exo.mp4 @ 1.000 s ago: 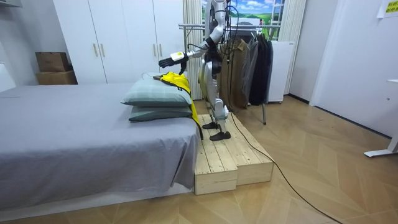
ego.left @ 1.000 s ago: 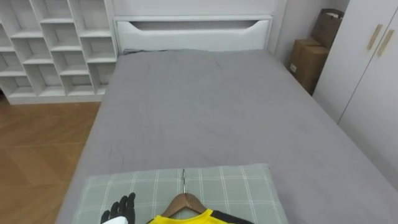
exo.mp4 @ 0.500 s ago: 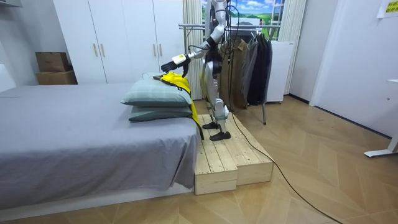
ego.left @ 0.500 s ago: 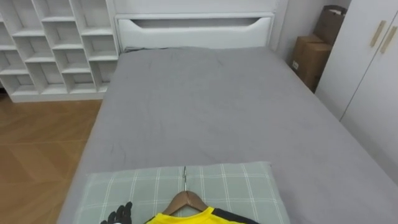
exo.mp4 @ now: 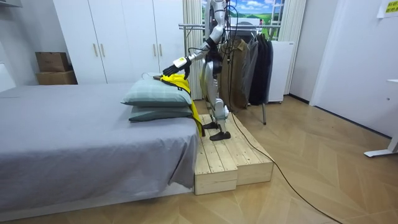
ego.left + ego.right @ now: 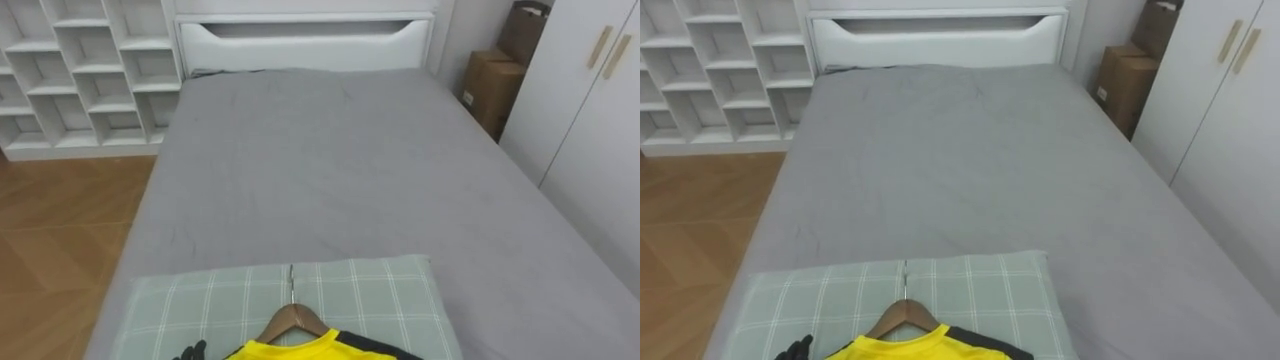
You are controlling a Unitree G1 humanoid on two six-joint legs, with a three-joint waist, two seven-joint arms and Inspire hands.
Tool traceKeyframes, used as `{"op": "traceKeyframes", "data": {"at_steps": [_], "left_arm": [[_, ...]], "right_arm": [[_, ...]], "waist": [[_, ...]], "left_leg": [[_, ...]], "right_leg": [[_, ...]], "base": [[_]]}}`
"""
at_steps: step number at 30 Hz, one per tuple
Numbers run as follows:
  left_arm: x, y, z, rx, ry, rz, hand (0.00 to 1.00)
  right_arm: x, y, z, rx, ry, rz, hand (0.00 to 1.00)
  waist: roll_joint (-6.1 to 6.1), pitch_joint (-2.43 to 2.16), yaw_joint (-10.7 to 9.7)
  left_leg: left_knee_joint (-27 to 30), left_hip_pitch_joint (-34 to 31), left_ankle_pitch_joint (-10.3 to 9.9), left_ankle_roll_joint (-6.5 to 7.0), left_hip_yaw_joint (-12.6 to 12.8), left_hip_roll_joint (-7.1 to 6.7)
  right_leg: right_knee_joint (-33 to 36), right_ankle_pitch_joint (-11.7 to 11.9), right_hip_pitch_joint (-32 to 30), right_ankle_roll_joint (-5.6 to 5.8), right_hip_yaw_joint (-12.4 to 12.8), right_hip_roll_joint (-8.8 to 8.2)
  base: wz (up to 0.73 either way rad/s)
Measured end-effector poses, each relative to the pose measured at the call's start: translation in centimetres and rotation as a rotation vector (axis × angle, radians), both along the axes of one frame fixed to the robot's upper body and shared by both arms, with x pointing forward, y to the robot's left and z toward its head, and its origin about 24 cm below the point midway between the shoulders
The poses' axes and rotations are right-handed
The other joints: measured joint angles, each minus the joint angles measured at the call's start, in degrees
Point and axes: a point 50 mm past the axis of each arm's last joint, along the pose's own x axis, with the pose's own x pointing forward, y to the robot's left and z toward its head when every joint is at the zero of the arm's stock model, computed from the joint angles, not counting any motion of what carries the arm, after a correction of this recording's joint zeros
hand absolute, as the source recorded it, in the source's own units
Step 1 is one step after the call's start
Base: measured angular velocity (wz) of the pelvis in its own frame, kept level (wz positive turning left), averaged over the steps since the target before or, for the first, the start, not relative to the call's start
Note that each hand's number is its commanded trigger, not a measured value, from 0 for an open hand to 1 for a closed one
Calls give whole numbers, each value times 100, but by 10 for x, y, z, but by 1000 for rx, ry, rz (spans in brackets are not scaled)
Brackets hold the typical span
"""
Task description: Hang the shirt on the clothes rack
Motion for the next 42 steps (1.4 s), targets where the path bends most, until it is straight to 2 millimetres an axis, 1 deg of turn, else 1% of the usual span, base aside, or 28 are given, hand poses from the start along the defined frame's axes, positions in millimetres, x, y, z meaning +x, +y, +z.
{"op": "traceKeyframes", "data": {"at_steps": [3, 6, 15, 20, 22, 28, 31, 38, 42], "left_arm": [[-1, 1, -2, -1, 22, 1, 0], [-2, 1, -2, 4, 27, 7, 0], [-2, 1, -2, 3, 29, 7, 0], [-2, 0, -3, -3, 43, 1, 0], [0, -1, -3, -9, 47, -2, 0], [8, -5, -4, -42, 57, 15, 0], [12, -6, -3, -50, 52, 15, 0], [20, -9, 0, -51, 51, 3, 0], [25, -10, 2, -47, 49, -2, 0]], "right_arm": [[-2, 0, 0, 1, 4, -4, 0], [-6, 0, 0, 3, 12, -6, 0], [-12, 1, -1, 17, 46, -12, 0], [-11, 1, -1, 24, 47, -12, 0], [-11, 1, -1, 24, 49, -13, 0], [-17, 2, -1, 30, 68, -20, 0], [-19, 1, -1, 30, 74, -24, 0], [-19, 2, -1, 29, 71, -23, 0], [-18, 2, -1, 32, 63, -39, 0]], "waist": [[1, -21, -3], [9, -23, -4], [77, -13, -55], [66, -1, -131], [60, 10, -131], [46, 5, -137], [37, 11, -140], [24, 15, -146], [31, 17, -155]], "left_leg": [[3, 0, 0, 0, 2, 1], [2, -4, 0, 0, 6, 1], [-1, -3, 0, 0, 11, 3], [1, -6, 0, 0, 32, 2], [-4, -12, 0, 0, 57, 2], [0, -94, 8, 13, 67, -1], [1, -96, 8, 13, 68, -1], [-1, -115, 8, 13, 82, 0], [1, -125, 8, 13, 138, 11]], "right_leg": [[2, 0, 1, 0, 2, 1], [2, 1, -2, 0, -8, 0], [33, 1, -21, 0, -32, -2], [53, 1, -43, 0, -29, -9], [65, 0, -70, 0, 1, -8], [81, 1, -156, 0, 9, -12], [88, 1, -166, 0, 27, -13], [107, 2, -204, 0, 43, -12], [106, 17, -224, -6, 58, -7]], "base": [[0], [0], [0], [-2], [-7], [-1], [0], [0], [-4]]}}
